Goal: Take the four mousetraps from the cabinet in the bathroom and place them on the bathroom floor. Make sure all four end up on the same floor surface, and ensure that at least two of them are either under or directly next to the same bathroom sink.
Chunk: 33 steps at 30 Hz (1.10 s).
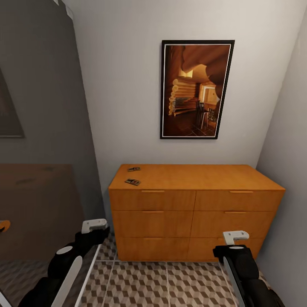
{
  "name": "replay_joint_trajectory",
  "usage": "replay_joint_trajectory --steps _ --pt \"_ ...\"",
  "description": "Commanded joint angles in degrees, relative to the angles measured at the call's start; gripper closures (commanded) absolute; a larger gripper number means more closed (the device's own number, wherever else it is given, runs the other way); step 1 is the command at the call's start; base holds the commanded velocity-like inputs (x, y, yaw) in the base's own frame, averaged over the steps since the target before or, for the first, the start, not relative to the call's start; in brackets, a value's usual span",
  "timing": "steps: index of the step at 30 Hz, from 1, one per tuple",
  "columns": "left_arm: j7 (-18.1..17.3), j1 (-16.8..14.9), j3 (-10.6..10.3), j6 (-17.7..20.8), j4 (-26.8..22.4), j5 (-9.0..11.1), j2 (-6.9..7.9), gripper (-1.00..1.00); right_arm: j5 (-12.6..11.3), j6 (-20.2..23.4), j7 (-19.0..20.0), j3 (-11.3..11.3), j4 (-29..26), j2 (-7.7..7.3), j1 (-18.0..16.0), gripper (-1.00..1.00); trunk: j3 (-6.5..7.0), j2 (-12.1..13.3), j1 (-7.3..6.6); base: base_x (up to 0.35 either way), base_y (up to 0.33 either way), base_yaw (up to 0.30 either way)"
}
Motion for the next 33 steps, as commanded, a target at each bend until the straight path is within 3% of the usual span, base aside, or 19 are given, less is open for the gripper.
replay_joint_trajectory --steps 1,8,18,28,31,32,33 --pt "0.5 0.0 -0.2 0.1 -0.2 0.6 0.03 -1.0 0.5 0.3 0.2 0.1 -0.2 -0.02 -0.2 -1.0 -0.07 0.0 0.0 0.0 0.0 0.0" --pt "0.7 0.0 -0.5 -0.7 -0.7 0.6 -0.19 -1.0 0.5 0.3 0.2 0.1 -0.5 -0.07 -1.7 -1.0 -0.07 0.0 0.0 0.0 0.0 0.0" --pt "0.9 -0.1 -0.5 -2.4 -1.0 0.5 -0.23 -1.0 0.5 0.3 0.2 0.2 -0.5 0.15 -7.1 -1.0 -0.07 0.0 0.0 0.0 0.0 0.0" --pt "0.7 -0.8 -0.5 -1.5 -1.2 0.5 -0.28 -1.0 0.2 0.3 0.1 0.4 -0.2 0.72 -17.3 -1.0 -0.07 0.0 0.0 0.0 0.0 0.0" --pt "0.6 -1.6 -0.4 1.5 -1.2 0.5 -0.36 -1.0 -0.1 0.3 0.3 1.0 0.1 1.39 -22.2 -1.0 -0.07 0.0 0.0 0.0 0.0 0.0" --pt "0.6 -1.6 -0.4 1.5 -1.2 0.5 -0.36 -1.0 -0.1 0.3 0.3 1.0 0.1 1.39 -22.2 -1.0 -0.07 0.0 0.0 0.0 0.0 0.0" --pt "0.6 -2.8 -0.4 3.8 -1.2 0.5 -0.39 -1.0 -0.2 0.3 0.3 1.5 0.6 1.9 -25.0 -1.0 -0.07 0.0 0.0 0.0 0.0 0.0"
